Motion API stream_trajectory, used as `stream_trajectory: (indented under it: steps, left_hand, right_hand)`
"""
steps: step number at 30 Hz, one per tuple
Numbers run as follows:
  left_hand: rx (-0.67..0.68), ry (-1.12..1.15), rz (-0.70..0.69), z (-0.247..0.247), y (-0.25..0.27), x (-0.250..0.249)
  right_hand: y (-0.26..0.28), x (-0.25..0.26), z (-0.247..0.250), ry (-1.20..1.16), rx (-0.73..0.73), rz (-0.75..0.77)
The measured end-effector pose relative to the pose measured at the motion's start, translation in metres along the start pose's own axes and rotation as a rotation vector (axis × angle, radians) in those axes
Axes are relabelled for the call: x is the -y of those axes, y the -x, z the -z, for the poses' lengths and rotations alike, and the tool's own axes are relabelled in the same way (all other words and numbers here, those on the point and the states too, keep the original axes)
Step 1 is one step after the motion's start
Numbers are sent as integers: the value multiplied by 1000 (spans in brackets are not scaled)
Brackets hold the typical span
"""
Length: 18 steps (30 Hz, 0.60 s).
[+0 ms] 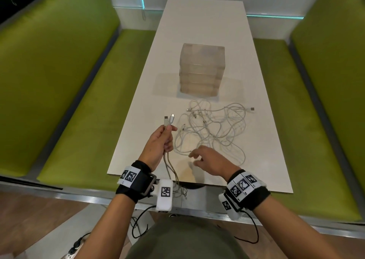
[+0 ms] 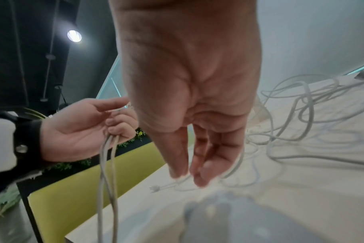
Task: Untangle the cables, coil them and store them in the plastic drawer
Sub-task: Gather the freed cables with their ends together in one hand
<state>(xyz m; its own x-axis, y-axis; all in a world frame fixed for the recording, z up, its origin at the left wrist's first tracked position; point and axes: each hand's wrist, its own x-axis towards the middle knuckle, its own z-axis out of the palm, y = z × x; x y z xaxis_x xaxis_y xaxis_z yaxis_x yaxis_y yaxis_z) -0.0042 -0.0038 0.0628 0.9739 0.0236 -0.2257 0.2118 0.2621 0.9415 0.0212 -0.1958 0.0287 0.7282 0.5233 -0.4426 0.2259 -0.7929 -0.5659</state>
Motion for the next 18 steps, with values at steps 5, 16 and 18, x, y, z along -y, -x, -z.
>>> stream_trajectory:
  steps: [5,16,18]
  left_hand:
    - [-41,40,0,9,0,-1]
    - [-62,83,-16,10,-4,-4]
    - [-56,80,-14,9,-5,-4]
  right_hand:
    - [-29,12,4,26,-93,-25]
    - [-32,13,28,-57,-13,-17]
    - [-27,12,37,-169,-25,7]
